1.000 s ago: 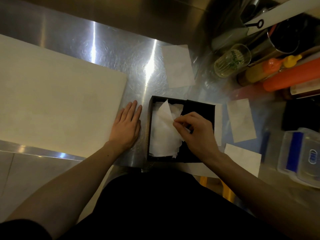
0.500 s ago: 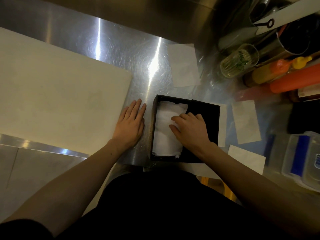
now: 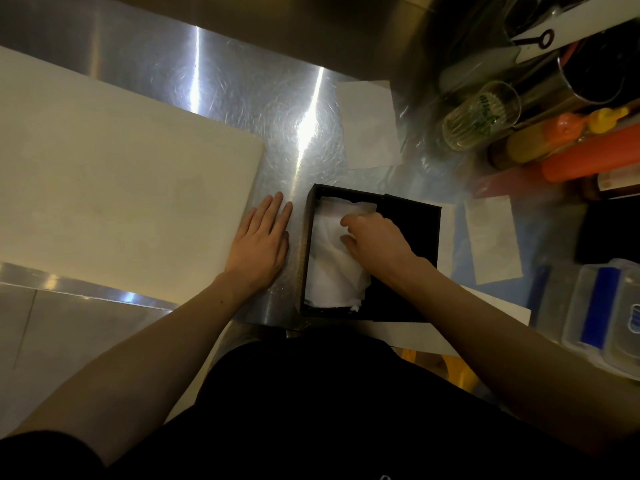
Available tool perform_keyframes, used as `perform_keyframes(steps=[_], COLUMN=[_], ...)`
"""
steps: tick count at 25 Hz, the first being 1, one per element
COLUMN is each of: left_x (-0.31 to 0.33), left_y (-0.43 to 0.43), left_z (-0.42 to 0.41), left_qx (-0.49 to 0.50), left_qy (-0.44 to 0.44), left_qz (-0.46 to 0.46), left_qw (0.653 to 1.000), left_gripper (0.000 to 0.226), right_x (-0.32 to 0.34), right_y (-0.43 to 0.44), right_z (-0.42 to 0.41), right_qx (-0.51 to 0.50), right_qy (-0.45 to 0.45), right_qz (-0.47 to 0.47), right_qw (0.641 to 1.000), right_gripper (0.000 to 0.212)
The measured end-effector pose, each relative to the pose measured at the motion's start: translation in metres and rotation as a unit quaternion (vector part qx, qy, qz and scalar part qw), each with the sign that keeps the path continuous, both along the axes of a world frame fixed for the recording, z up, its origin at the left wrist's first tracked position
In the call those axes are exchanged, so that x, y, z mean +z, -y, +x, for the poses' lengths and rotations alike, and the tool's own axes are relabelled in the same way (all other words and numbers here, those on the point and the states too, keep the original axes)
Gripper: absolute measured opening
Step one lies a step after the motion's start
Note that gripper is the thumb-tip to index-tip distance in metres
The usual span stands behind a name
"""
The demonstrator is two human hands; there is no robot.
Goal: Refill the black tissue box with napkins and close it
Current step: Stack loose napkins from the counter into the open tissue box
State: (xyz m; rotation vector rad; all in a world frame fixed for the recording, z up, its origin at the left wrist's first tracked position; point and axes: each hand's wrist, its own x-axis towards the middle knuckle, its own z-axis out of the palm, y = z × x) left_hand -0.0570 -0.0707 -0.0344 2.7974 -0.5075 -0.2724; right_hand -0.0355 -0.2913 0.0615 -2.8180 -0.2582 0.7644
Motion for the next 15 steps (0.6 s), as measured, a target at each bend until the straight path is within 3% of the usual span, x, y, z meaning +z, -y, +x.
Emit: perform_keyframes(steps=[8,15], left_x=[0.0,0.001], left_y=[0.001,0.0], left_z=[0.0,-0.001], left_qx=[0.006,0.007], left_qy=[-0.001,0.004], left_qz=[0.001,-0.011], left_qw=[1.0,1.0], left_gripper=[0.055,0.055], right_x=[-0.012,-0.016], right_y=[-0.022,-0.024], right_z=[0.0,0.0], right_qx=[-0.063,-0.119], right_qy=[-0.029,-0.021], right_qz=[0.05,0.089], right_qw=[0.996,0.989], right_gripper=[0.036,0.019])
